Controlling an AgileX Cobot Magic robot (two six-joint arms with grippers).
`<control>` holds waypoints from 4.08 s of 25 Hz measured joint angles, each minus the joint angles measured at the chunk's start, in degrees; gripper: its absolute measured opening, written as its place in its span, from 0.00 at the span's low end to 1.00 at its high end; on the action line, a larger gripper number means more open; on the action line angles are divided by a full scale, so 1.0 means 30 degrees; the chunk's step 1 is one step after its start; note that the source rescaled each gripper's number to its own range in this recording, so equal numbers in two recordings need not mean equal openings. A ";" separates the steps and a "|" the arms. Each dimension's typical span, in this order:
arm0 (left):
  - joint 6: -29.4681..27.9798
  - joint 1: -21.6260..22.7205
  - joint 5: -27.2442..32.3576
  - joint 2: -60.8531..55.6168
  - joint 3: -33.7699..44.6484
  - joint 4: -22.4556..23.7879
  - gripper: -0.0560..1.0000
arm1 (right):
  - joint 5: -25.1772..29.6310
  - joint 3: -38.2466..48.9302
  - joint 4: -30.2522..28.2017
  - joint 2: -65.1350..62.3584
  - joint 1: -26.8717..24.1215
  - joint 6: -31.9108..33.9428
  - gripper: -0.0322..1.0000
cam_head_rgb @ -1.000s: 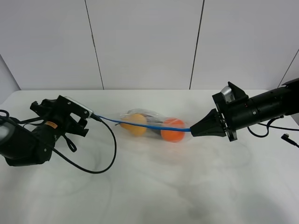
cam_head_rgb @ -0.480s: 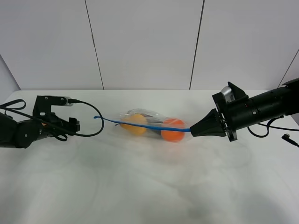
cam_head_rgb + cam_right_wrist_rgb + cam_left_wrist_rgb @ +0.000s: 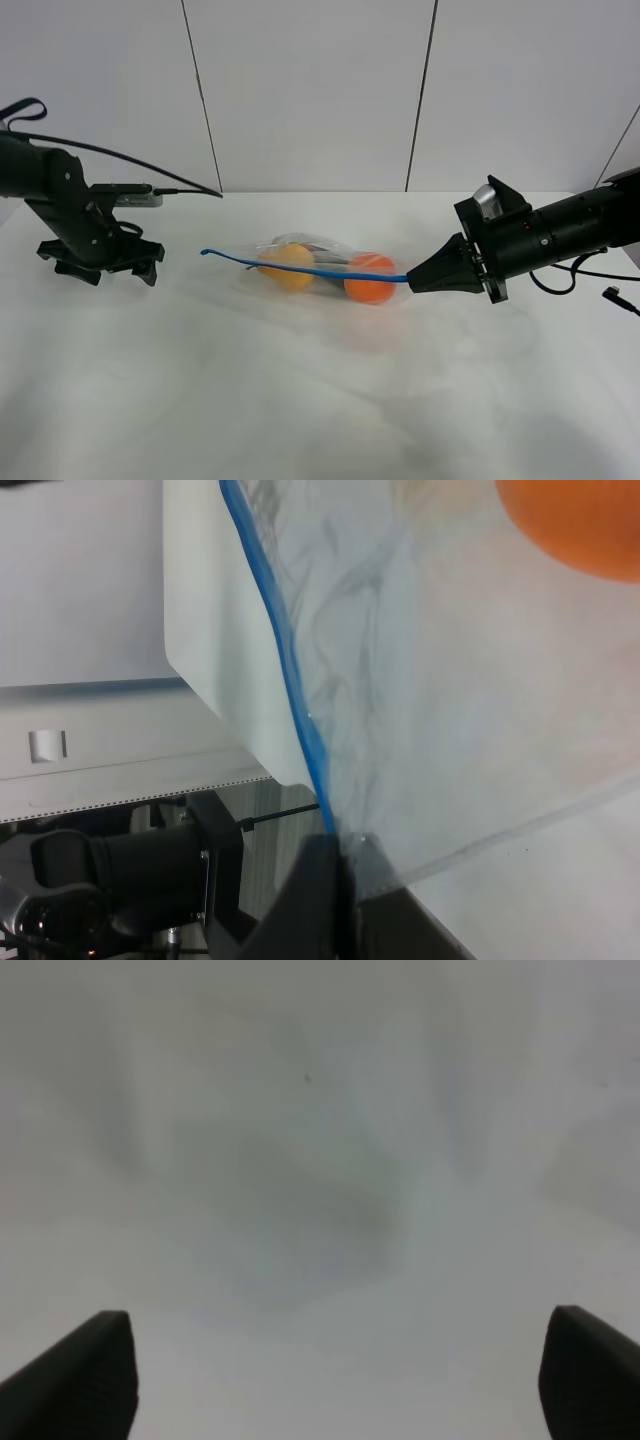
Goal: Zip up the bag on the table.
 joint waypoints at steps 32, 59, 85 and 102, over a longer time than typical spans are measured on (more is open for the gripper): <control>0.1794 0.0000 1.1234 -1.0206 0.2173 -0.2402 1.00 | 0.0000 0.0000 -0.0088 0.0000 0.0000 0.0000 0.03; 0.1611 0.0000 0.8546 -3.5610 1.3749 -0.2402 1.00 | 0.0000 0.0000 -0.0275 0.0000 0.0000 0.0022 0.03; 0.1611 0.0000 0.8546 -3.7264 1.3762 -0.2358 1.00 | -0.1801 -0.6900 -2.0061 -0.0180 -0.0038 1.1459 1.00; 0.1611 0.0000 0.8546 -3.7264 1.3762 -0.2358 1.00 | 0.0142 -0.1600 -2.0426 -0.7487 -0.0038 1.1863 1.00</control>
